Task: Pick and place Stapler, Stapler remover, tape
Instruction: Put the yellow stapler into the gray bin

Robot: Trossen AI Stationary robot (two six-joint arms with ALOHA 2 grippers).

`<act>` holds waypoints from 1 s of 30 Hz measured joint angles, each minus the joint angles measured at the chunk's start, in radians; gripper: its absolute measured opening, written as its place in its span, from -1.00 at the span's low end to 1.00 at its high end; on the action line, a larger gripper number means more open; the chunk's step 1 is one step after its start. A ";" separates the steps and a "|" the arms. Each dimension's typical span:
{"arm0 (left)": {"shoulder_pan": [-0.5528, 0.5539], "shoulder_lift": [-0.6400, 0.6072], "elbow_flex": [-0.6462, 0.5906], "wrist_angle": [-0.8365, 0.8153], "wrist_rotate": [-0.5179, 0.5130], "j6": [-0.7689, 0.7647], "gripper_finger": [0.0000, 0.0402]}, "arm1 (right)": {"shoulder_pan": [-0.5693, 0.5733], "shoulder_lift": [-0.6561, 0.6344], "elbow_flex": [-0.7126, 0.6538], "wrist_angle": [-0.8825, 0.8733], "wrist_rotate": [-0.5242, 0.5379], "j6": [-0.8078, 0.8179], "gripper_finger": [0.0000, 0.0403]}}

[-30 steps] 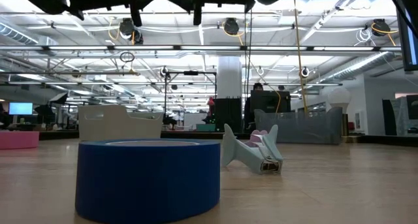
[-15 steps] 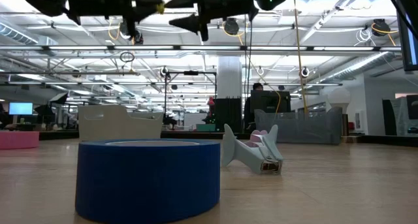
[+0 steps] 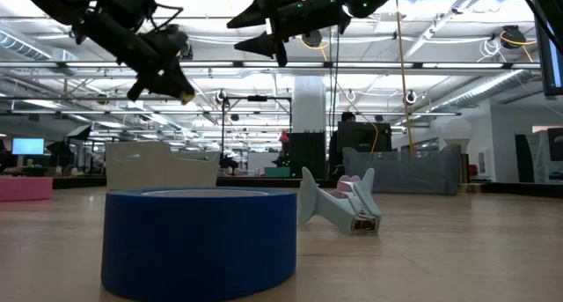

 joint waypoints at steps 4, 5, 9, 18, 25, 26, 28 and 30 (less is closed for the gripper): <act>-0.001 0.045 0.000 -0.021 -0.011 0.001 -0.60 | 0.000 0.000 0.000 0.000 0.000 0.000 0.20; -0.003 0.065 0.000 -0.016 -0.011 0.001 -0.60 | 0.000 0.000 0.000 0.000 0.000 0.000 0.20; -0.005 0.156 0.001 -0.022 -0.012 -0.013 -0.60 | 0.000 0.000 0.000 0.000 0.000 -0.017 0.20; 0.018 0.273 0.000 -0.018 -0.011 -0.014 -0.60 | -0.008 0.000 0.000 0.004 0.000 -0.021 0.20; 0.025 0.345 0.000 -0.014 -0.038 0.002 -0.60 | -0.008 0.000 0.000 0.004 0.000 -0.022 0.19; 0.025 0.355 0.000 -0.015 -0.040 0.002 -0.60 | -0.008 0.000 0.000 0.004 0.000 -0.022 0.19; 0.025 0.372 0.000 -0.012 -0.047 0.001 -0.60 | -0.008 0.000 0.001 0.004 0.000 -0.022 0.19; 0.025 0.386 0.000 -0.010 -0.056 0.001 -0.60 | -0.008 0.000 0.001 0.004 0.000 -0.021 0.20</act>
